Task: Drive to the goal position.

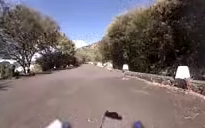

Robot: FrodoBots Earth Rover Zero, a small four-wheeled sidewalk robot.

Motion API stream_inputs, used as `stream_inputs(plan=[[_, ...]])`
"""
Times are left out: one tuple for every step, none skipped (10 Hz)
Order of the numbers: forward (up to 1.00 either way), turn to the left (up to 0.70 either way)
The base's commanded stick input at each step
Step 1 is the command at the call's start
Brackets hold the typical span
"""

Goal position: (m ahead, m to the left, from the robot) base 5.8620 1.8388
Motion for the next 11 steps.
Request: stream_inputs(plan=[[0.5,0.0],[0.5,0.0],[0.5,0.0],[0.5,0.0],[0.5,0.0],[0.5,0.0],[0.5,0.0],[0.5,0.0],[0.5,0.0],[0.5,0.0],[0.5,0.0]])
